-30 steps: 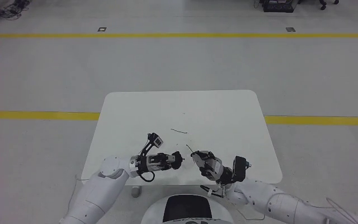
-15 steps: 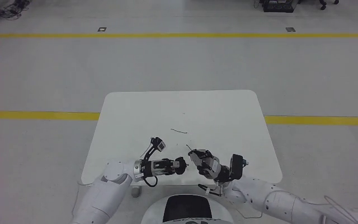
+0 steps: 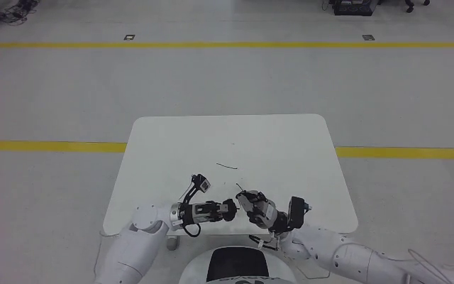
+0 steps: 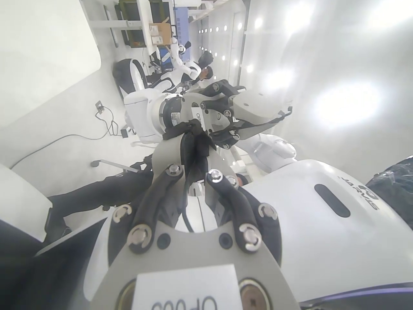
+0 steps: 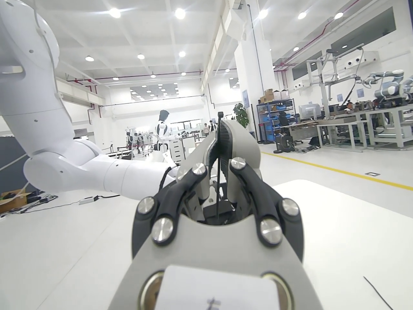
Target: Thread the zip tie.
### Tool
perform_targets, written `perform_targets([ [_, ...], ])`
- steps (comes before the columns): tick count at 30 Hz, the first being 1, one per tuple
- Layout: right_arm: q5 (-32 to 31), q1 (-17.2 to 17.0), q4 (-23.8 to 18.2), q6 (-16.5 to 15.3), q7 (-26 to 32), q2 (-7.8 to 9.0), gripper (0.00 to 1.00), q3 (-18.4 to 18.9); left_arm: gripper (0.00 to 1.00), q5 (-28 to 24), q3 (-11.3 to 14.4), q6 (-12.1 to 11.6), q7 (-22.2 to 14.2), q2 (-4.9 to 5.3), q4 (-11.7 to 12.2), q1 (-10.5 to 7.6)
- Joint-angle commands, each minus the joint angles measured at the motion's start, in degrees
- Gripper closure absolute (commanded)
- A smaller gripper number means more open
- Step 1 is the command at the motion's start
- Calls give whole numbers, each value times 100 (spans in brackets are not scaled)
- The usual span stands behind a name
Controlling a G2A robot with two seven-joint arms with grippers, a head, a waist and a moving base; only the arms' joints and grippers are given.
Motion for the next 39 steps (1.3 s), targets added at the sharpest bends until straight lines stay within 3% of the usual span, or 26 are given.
perform_targets([
  [1,1,0,-1,0,0,0,100,0,100,0,0,0,0,0,0,0],
  [21,-61,-393,-137,0,366,-35,100,448,100,0,0,0,0,0,0,0],
  [39,20,-390,-25,0,344,-67,100,400,100,0,0,0,0,0,0,0],
])
